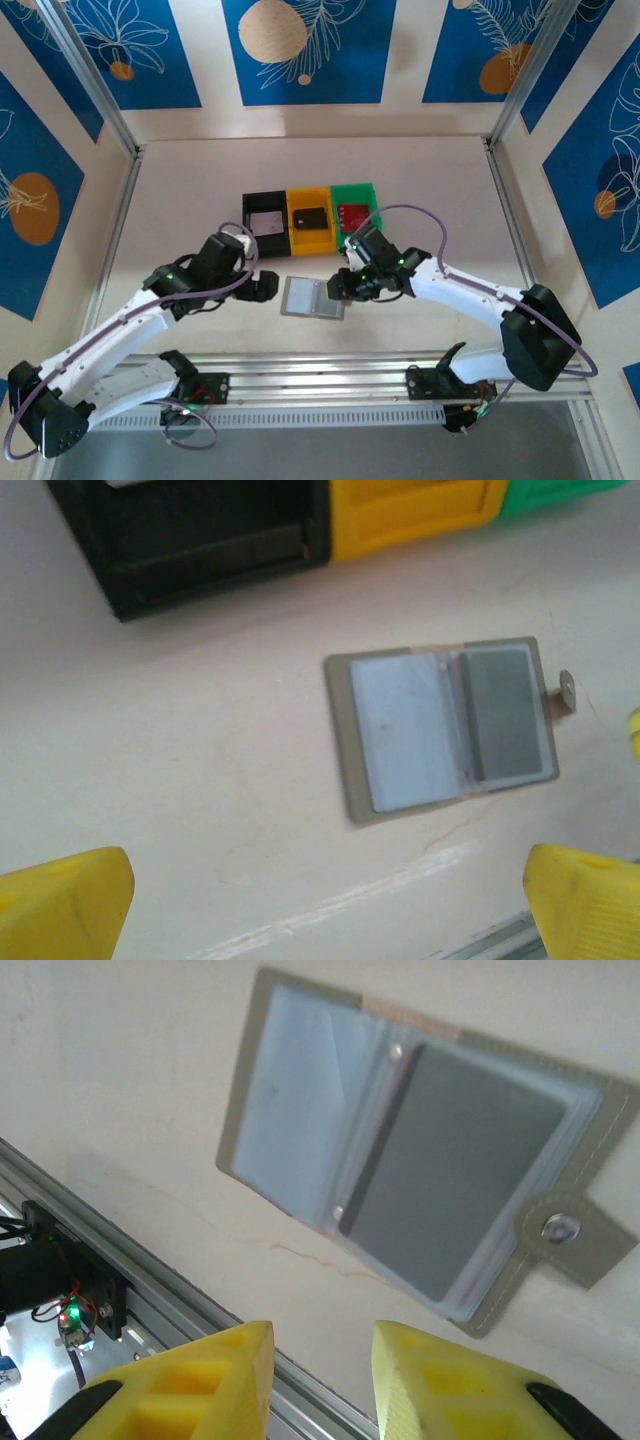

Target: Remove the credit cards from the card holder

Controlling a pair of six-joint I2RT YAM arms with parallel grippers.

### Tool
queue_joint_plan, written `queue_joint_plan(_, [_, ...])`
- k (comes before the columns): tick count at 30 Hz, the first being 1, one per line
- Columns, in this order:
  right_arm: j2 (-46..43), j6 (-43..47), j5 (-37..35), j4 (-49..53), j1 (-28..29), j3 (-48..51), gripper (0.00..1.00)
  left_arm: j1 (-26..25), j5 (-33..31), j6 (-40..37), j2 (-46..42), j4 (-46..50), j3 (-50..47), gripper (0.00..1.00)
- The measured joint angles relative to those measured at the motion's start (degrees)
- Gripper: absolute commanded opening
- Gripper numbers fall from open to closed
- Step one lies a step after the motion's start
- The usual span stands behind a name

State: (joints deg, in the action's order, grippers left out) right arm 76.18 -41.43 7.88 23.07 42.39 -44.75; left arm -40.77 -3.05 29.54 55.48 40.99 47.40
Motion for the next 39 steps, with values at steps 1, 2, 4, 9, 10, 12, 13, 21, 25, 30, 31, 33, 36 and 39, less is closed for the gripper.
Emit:
queue_joint_plan(1, [0.0,-0.7,0.0,-0.8,0.2,0.9,0.32,-0.7,0.1,0.5,0.7,-0.2,-0.1,1.00])
queue_joint_plan(2, [0.1,-1.5,-0.3,-1.9,0.5,1.9,0.32,-1.4,0.1,1.4,2.1,-0.6,-0.2,1.00])
queue_joint_plan(4, [0.4,-2.8,-0.7,-3.3,1.0,3.1,0.32,-2.1,0.1,2.5,4.6,-1.3,-0.2,1.00])
queue_joint_plan(9, [2.9,-5.2,-2.2,-6.2,2.6,3.4,0.33,-2.8,-0.2,5.2,11.4,-1.5,-0.2,1.00])
queue_joint_plan(10, [3.4,-5.5,-2.5,-6.4,2.8,3.4,0.33,-2.9,-0.5,5.7,12.4,-1.5,-0.2,1.00])
queue_joint_plan(12, [4.6,-6.0,-3.3,-6.5,3.1,3.3,0.33,-3.2,-0.9,6.7,13.9,-1.5,-0.2,1.00])
queue_joint_plan(13, [5.1,-6.3,-3.7,-6.4,3.2,3.3,0.33,-3.3,-1.1,7.3,14.6,-1.5,-0.2,1.00])
queue_joint_plan(21, [8.2,-8.1,-6.5,-5.4,3.3,2.4,0.33,-4.2,-1.7,10.3,18.9,-2.6,-0.3,1.00])
queue_joint_plan(25, [8.3,-8.4,-8.2,-4.3,3.5,2.1,0.34,-4.7,-1.9,11.0,22.5,-2.7,-0.3,1.00])
queue_joint_plan(30, [8.4,-8.5,-9.7,-3.5,3.5,1.6,0.34,-5.5,-2.2,11.1,25.8,-2.7,-0.3,1.00])
queue_joint_plan(31, [8.4,-8.5,-9.9,-3.4,3.5,1.6,0.34,-5.6,-2.4,11.2,26.1,-2.7,-0.3,1.00])
queue_joint_plan(33, [8.4,-8.5,-10.1,-3.2,3.6,1.6,0.34,-5.6,-2.6,11.5,26.9,-2.7,-0.2,1.00])
queue_joint_plan(36, [8.7,-8.5,-10.2,-3.1,3.8,1.5,0.34,-5.7,-2.6,12.0,28.0,-2.9,-0.2,1.00])
queue_joint_plan(39, [9.4,-8.5,-10.3,-2.9,3.8,1.1,0.33,-5.7,-2.9,12.2,29.2,-2.9,-0.2,1.00])
